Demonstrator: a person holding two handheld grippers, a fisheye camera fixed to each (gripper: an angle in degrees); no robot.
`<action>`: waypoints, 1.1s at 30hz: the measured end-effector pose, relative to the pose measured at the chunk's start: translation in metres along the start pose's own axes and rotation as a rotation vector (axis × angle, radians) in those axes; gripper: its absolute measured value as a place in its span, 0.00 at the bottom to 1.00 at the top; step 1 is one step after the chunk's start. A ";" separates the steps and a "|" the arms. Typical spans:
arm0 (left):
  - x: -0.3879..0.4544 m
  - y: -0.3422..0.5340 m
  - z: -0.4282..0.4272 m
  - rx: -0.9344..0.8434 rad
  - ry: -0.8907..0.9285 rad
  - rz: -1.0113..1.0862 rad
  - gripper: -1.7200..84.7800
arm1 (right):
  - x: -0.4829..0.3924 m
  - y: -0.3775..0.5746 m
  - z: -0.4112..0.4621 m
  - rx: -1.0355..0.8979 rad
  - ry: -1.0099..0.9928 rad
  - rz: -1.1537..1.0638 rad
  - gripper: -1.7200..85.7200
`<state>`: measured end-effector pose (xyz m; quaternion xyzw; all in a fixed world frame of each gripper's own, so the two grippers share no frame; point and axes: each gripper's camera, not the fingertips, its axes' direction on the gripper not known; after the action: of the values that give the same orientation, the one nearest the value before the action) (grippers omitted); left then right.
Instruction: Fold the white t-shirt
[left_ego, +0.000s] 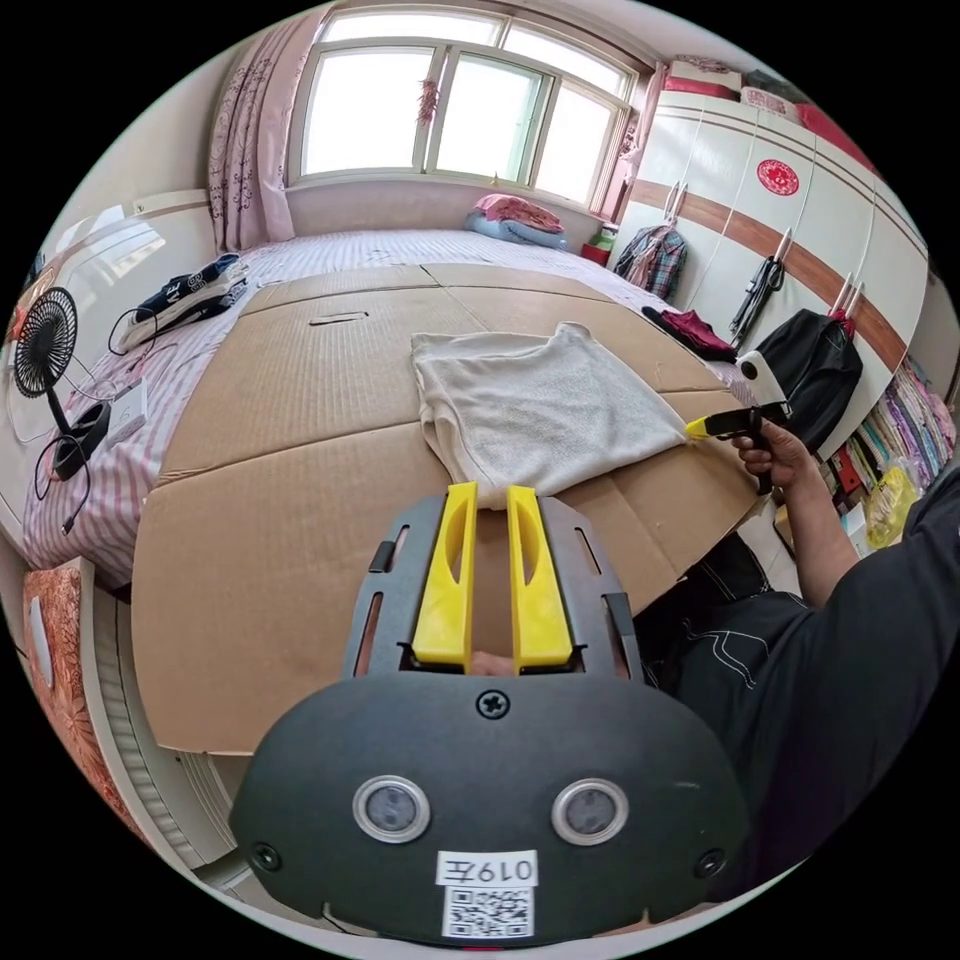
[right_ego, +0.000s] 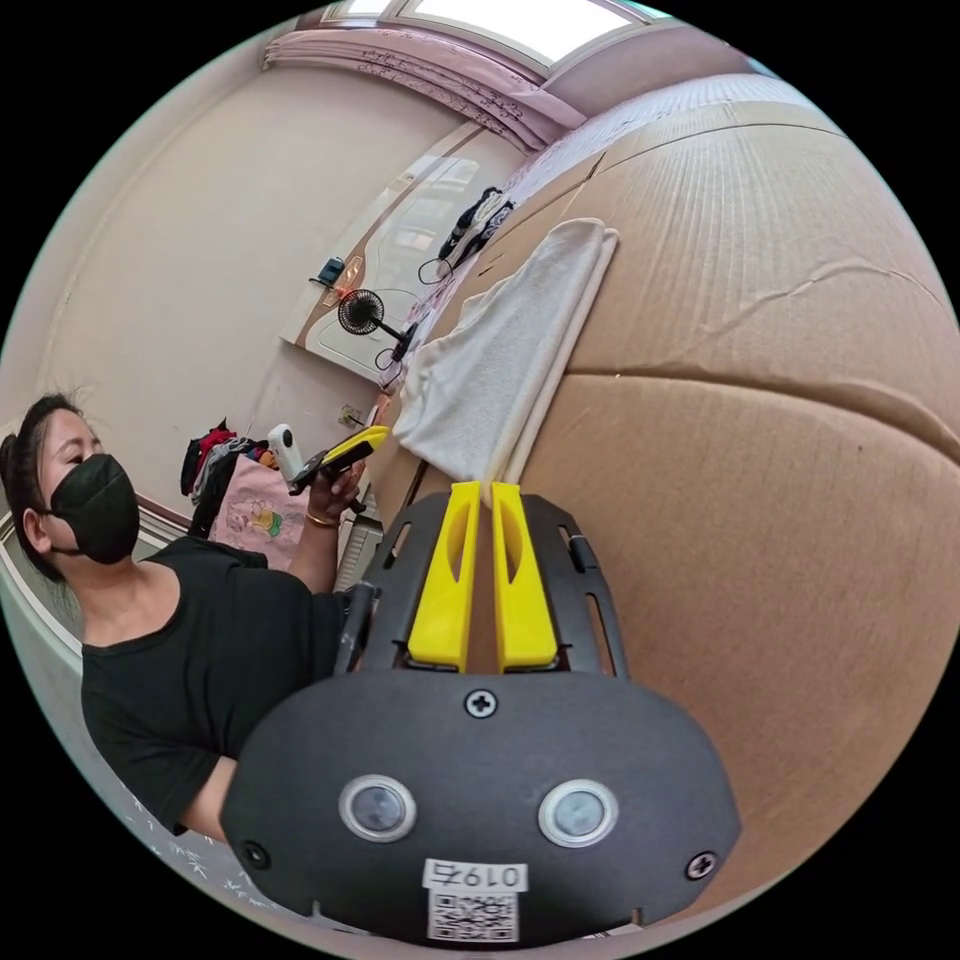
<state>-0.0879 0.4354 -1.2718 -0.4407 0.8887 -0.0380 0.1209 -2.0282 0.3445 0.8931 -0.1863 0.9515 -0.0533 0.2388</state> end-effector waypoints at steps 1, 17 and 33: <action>0.000 0.000 0.001 -0.004 -0.004 0.002 0.03 | 0.002 0.001 -0.002 0.001 -0.002 0.001 0.03; -0.028 -0.007 0.020 -0.040 0.041 -0.059 0.04 | 0.032 0.016 -0.014 -0.009 0.000 0.001 0.02; -0.037 -0.042 0.012 -0.098 0.022 0.072 0.03 | 0.071 0.031 -0.010 -0.060 0.083 -0.040 0.01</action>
<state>-0.0314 0.4394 -1.2693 -0.4133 0.9061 0.0049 0.0907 -2.1008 0.3462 0.8653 -0.2100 0.9578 -0.0374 0.1925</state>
